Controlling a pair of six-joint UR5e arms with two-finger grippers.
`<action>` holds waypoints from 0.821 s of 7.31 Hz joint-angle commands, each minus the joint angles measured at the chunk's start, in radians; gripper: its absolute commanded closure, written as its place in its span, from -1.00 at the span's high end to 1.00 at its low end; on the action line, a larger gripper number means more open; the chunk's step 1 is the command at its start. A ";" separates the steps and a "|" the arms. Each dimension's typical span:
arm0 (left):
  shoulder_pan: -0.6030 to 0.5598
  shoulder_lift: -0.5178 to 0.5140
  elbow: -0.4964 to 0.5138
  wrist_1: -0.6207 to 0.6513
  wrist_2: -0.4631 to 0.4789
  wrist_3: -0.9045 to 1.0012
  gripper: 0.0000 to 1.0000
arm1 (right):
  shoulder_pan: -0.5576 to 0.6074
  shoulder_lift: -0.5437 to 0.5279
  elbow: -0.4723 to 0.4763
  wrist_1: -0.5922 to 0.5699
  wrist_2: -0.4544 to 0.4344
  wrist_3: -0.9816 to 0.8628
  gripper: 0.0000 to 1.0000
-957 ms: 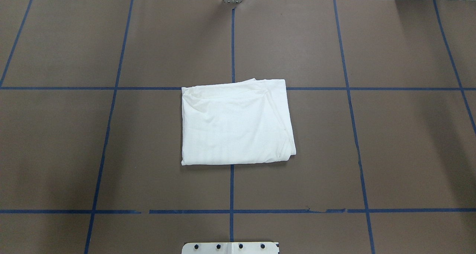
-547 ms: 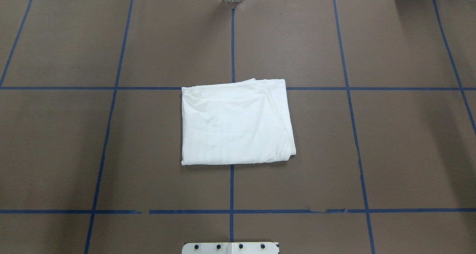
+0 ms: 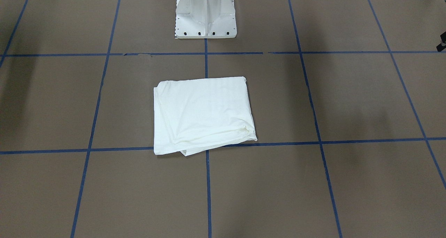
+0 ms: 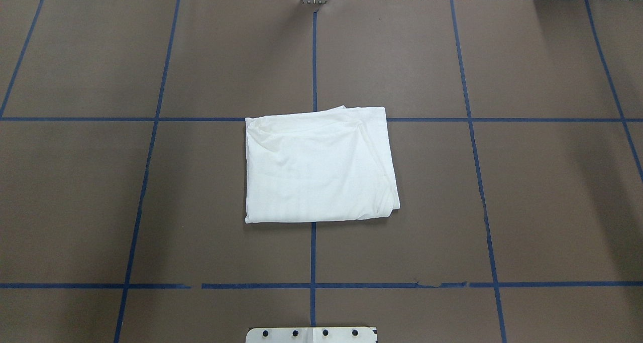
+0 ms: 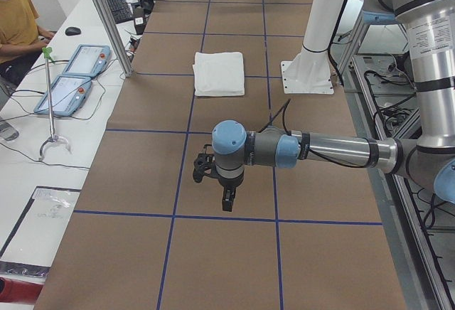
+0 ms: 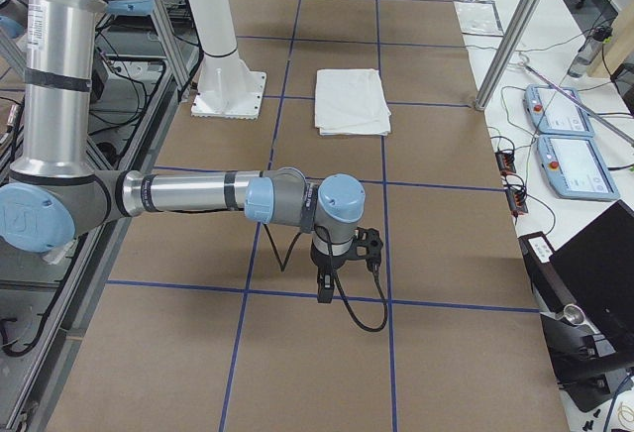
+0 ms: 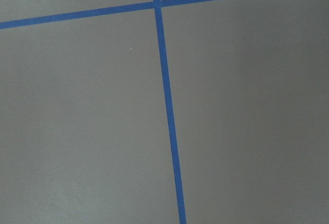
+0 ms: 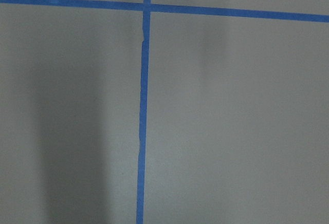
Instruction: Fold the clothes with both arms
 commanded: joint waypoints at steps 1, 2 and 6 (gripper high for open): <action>-0.002 -0.011 -0.007 0.007 0.009 -0.005 1.00 | 0.000 0.001 0.006 0.000 0.000 0.001 1.00; -0.003 -0.012 -0.013 0.001 0.004 -0.005 1.00 | 0.000 0.001 0.018 0.002 -0.002 0.005 1.00; -0.008 0.006 0.005 -0.005 0.007 0.010 1.00 | 0.015 -0.001 0.072 0.000 -0.003 0.003 1.00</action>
